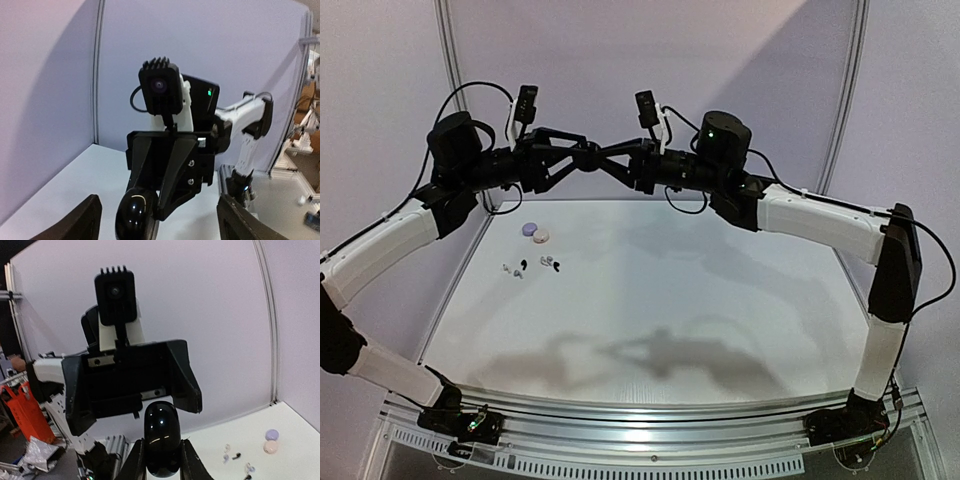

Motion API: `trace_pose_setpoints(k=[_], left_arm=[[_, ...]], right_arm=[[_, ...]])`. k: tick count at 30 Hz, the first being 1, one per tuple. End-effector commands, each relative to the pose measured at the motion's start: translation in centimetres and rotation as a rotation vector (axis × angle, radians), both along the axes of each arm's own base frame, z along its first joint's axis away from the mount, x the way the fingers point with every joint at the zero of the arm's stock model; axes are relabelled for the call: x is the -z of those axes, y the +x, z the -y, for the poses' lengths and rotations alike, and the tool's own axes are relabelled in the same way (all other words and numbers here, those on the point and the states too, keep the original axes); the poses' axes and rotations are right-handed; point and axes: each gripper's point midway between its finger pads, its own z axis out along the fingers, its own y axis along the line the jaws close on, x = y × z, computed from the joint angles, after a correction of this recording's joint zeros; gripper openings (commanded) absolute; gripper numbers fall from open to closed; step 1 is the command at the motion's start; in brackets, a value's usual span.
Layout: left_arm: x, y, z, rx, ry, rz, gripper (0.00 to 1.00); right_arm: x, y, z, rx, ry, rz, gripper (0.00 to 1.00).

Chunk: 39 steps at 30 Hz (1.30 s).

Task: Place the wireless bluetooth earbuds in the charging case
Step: Pass from the left arm to the right, then pass from the right arm to the left

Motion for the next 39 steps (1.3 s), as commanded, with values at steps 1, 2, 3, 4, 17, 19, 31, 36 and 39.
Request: trace_pose_setpoints(k=[1, 2, 3, 4, 17, 19, 31, 36, 39], left_arm=[[4.2, -1.2, -0.9, 0.043, 0.181, 0.099, 0.82], [4.9, -1.6, -1.0, 0.063, 0.209, 0.105, 0.81], [5.2, -2.3, -1.1, 0.098, 0.227, 0.134, 0.80], [5.4, -3.0, -1.0, 0.136, 0.240, 0.153, 0.79], [6.2, -2.9, 1.0, 0.209, 0.270, 0.043, 0.59], [6.4, -3.2, 1.3, 0.235, 0.268, 0.029, 0.58], [5.8, -3.6, 2.0, 0.270, 0.249, 0.014, 0.43], [5.8, -3.8, 2.1, 0.285, 0.244, 0.010, 0.38], [5.9, -3.8, 2.1, 0.288, 0.244, 0.007, 0.27]], right_arm=[[0.8, -0.9, 2.3, 0.104, -0.262, 0.148, 0.00], [0.8, -1.1, 2.5, 0.109, -0.298, 0.170, 0.00], [1.1, -1.2, 2.8, 0.114, -0.335, 0.198, 0.00], [1.3, -1.3, 3.1, 0.114, -0.361, 0.212, 0.00], [1.2, -4.0, 2.5, 0.041, -0.424, 0.344, 0.00], [1.1, -4.1, 2.3, 0.037, -0.422, 0.351, 0.00], [1.4, -4.2, 1.4, 0.024, -0.416, 0.371, 0.00], [1.3, -4.4, 1.1, 0.017, -0.408, 0.375, 0.00], [1.3, -4.4, 1.1, 0.014, -0.404, 0.374, 0.00]])
